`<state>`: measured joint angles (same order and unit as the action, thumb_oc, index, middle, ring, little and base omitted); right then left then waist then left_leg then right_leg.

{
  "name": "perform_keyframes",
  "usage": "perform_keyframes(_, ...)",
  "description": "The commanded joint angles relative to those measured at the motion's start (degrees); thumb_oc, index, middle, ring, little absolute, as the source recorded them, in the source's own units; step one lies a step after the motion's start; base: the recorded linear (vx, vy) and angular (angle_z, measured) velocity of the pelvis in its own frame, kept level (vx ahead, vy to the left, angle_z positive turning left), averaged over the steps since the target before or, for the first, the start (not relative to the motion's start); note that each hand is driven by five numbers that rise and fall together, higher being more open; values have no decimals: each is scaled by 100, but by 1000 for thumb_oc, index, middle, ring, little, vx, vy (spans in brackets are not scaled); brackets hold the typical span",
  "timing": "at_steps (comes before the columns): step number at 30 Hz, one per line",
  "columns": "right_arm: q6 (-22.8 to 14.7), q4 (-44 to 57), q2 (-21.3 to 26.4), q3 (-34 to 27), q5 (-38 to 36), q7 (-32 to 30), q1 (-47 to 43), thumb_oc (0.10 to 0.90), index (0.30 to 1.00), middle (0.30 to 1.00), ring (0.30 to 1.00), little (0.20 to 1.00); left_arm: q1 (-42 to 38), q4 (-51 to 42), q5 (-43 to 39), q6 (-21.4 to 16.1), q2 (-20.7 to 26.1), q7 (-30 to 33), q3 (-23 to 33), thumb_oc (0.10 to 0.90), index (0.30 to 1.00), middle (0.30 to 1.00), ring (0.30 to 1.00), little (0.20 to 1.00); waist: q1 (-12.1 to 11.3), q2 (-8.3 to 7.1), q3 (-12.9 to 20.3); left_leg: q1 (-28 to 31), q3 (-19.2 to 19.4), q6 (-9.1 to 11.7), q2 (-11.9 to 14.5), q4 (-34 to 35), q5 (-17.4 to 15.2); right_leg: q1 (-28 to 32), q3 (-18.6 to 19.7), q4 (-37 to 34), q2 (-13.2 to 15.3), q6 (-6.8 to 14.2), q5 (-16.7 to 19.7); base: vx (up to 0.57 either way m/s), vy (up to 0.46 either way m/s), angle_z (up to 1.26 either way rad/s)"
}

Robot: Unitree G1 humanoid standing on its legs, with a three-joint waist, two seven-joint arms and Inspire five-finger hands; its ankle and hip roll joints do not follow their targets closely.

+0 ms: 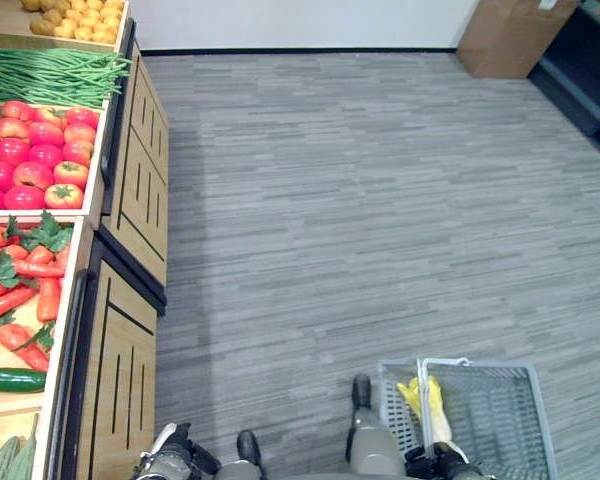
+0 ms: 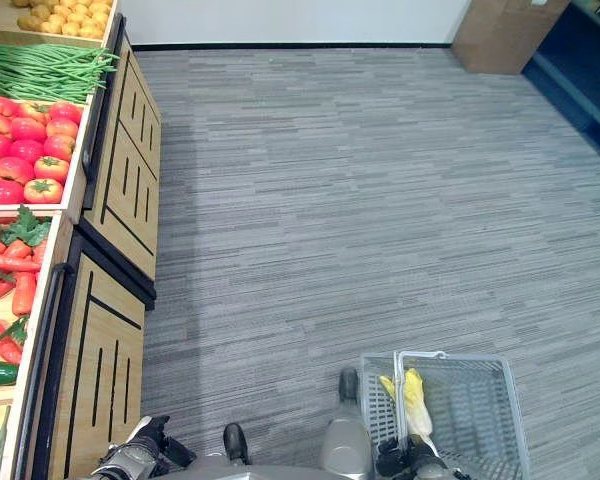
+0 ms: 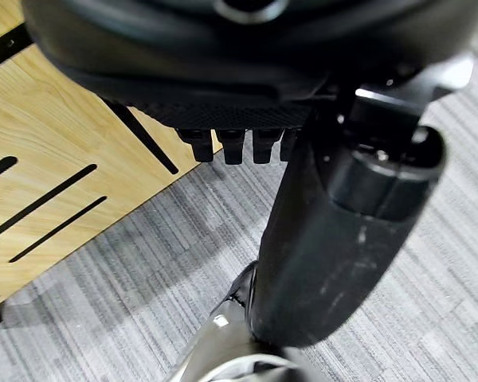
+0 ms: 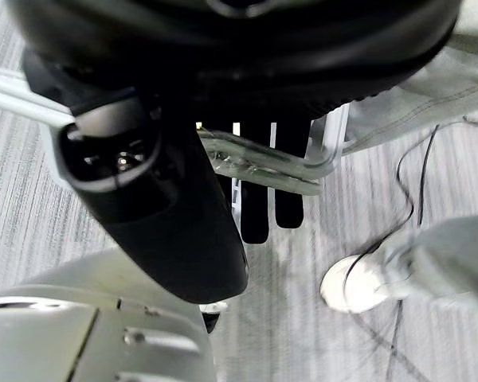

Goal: Get the vegetables into the basket

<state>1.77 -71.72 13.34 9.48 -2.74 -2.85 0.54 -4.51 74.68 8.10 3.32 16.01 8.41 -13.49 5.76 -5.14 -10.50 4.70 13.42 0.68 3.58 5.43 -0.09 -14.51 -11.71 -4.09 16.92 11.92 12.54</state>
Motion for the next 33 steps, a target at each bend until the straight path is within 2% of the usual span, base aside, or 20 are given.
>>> perform_keyframes(1,32,-108,165,196,127,22,-123,400,300,300,300,300,-111,-23,285,4,42,-20,21,900,1000,1000,1000,1000,46,-10,-208,286,78,492,61,-43,-205,-182,258,288,145,308,1004,73,-54,72)
perform_keyframes(3,23,-103,166,236,151,27,-132,400,300,300,300,300,-121,-4,255,18,39,-10,29,900,1000,1000,1000,1000,51,-15,-207,303,54,482,53,-43,-228,-173,303,427,84,308,860,85,-68,43)
perform_keyframes(4,28,-115,190,285,169,26,-147,400,300,300,300,300,-120,46,210,47,27,-7,79,900,1000,1000,1000,1000,10,10,-184,359,56,450,49,-43,-298,-154,328,656,31,308,661,67,-61,-6)
perform_keyframes(6,22,-129,179,297,177,39,-148,400,300,300,300,300,-106,97,149,42,29,-5,129,900,1000,1000,1000,1000,-3,23,-151,435,35,465,38,-43,-323,-75,254,628,17,308,522,153,-64,-13)
perform_keyframes(9,34,-178,240,357,252,60,-183,400,300,300,300,300,-42,176,-41,49,-74,2,274,900,1000,1000,1000,1000,-61,146,26,587,-106,513,64,-43,-339,157,72,518,-168,185,225,253,-155,10)
perform_keyframes(10,26,-147,296,365,290,57,-221,400,300,300,300,300,-7,211,-96,58,-175,32,291,900,1000,1000,1000,1000,-72,292,114,668,-209,557,149,-43,-276,224,-108,524,-273,100,60,224,-184,24)
perform_keyframes(11,26,-146,301,365,290,57,-220,400,300,300,300,300,-6,211,-96,59,-180,34,290,900,1000,1000,1000,1000,-65,304,115,667,-216,563,161,-43,-278,228,-120,527,-280,96,53,195,-172,28)
perform_keyframes(15,9,-47,434,391,216,16,-304,400,300,300,300,300,-53,182,-27,90,-275,38,163,900,1000,1000,1000,1000,-49,544,163,502,-365,720,314,-359,50,333,-251,583,-513,-124,-269,115,-157,16)
perform_keyframes(16,9,-47,436,390,215,16,-304,400,300,300,300,300,-53,182,-27,91,-277,38,162,900,1000,1000,1000,1000,-45,548,165,499,-370,724,319,-360,50,335,-257,583,-516,-126,-271,111,-163,18)
perform_keyframes(19,12,-26,500,407,207,34,-311,400,300,300,300,300,-54,139,-100,88,-320,43,141,900,1000,1000,1000,1000,-63,703,144,380,-542,808,381,-630,359,399,-288,714,-695,-307,-560,122,-159,6)
perform_keyframes(22,6,1,518,410,190,44,-298,400,300,300,300,300,-55,101,-181,77,-343,49,144,900,1000,1000,1000,1000,-50,770,114,307,-636,846,408,-844,508,441,-246,807,-786,-409,-722,95,-149,1)
perform_keyframes(25,4,-18,540,451,201,59,-294,400,300,300,300,300,-43,34,-390,42,-356,64,201,900,1000,1000,1000,1000,-105,795,40,6,-800,932,368,-1472,880,630,-208,774,-920,-580,-906,100,-203,2)
perform_keyframes(27,9,-21,570,459,219,53,-294,400,300,300,300,300,-59,-36,-535,27,-360,78,211,900,1000,1000,1000,1000,-182,721,-59,-333,-855,958,313,-2022,1105,809,-186,705,-926,-665,-955,83,-174,12)
perform_keyframes(30,16,-21,588,475,224,42,-307,400,300,300,300,300,-59,-89,-598,33,-372,95,180,900,1000,1000,1000,1000,-224,634,-129,-560,-778,916,286,-2372,1099,990,-179,647,-932,-717,-1051,95,-123,3)
perform_keyframes(33,53,-48,614,487,236,30,-326,400,300,300,300,300,-65,-90,-583,46,-405,90,143,900,1000,1000,1000,1000,-316,632,-121,-824,-737,801,314,-1843,897,1196,-65,470,-931,-627,-1083,132,8,-13)
